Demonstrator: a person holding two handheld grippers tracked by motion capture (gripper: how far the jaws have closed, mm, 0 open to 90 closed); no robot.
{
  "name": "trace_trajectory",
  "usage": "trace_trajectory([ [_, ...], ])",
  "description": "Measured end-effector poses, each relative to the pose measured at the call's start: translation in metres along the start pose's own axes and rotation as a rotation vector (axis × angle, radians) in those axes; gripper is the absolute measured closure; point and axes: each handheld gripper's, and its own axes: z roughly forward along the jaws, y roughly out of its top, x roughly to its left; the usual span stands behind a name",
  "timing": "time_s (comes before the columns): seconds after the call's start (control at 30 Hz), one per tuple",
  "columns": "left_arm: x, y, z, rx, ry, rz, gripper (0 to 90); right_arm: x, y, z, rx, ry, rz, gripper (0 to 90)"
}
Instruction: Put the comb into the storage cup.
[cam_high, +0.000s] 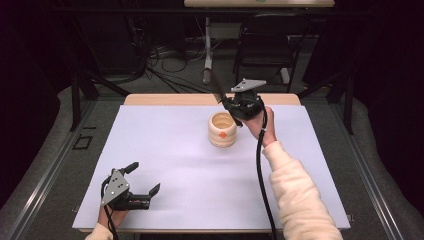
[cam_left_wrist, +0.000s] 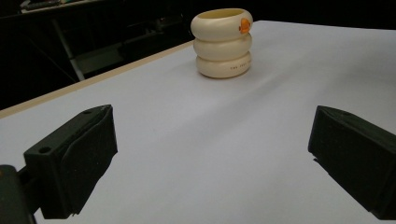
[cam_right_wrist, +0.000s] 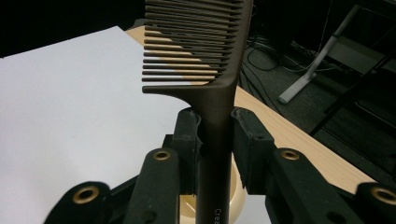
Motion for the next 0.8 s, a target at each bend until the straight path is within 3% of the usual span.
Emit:
trace_trajectory([
  [0.8,0.0002,-0.0001,0.0001,0.003,0.001,0.003,1.2,-0.0012,0.0005,0.0103,-0.097,0.004,0.048,72.1],
])
